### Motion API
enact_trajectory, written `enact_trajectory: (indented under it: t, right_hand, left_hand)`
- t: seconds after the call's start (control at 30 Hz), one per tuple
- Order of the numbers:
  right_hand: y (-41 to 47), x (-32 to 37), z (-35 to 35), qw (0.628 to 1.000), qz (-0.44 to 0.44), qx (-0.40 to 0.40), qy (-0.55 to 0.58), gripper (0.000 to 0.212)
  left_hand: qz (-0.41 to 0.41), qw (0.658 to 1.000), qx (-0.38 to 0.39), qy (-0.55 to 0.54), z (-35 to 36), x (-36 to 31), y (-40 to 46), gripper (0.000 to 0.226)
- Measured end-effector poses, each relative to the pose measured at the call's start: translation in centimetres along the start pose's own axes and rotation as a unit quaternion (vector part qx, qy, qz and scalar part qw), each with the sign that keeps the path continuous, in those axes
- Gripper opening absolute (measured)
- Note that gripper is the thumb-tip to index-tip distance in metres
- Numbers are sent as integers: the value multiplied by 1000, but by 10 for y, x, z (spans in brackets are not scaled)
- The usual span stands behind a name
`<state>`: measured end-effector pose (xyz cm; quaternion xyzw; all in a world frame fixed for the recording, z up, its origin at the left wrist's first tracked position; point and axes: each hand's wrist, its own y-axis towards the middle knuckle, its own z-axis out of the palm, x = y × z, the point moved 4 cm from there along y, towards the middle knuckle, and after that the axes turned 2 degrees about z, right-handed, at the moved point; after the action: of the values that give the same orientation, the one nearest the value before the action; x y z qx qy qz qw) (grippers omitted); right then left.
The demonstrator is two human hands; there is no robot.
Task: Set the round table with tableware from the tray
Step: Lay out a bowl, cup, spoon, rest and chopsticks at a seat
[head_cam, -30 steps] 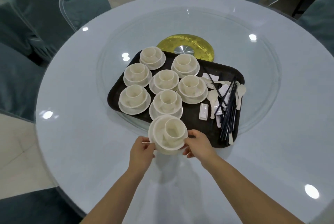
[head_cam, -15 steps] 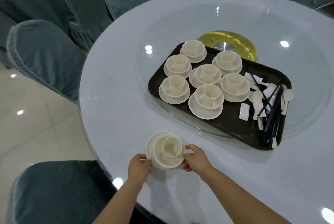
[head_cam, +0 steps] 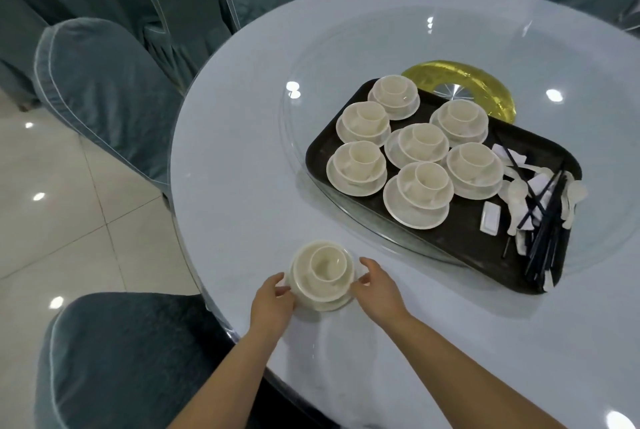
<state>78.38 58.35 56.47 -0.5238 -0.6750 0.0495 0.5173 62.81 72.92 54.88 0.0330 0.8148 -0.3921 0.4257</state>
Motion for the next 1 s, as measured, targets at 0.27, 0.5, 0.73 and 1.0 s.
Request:
enact_trajectory:
  t: [0.27,0.5,0.73,1.0]
  right_hand:
    - [0,35,10,970,-142,-16,-198,79]
    - [6,54,19,958,-174,-52,-223,76]
    - [-6,45,-18,977,-186,-108,-2,69]
    - [-1,-3,-58,982,-110,-155,0,71]
  left_hand:
    - [26,1000,6,6,1,2,-3,39]
    - [43,999,10,28,-1,2,-4,30]
    - [-56,998,-10,8,5,1,-4,43]
    - [-88,996,11,-21,28,-4,-12,60]
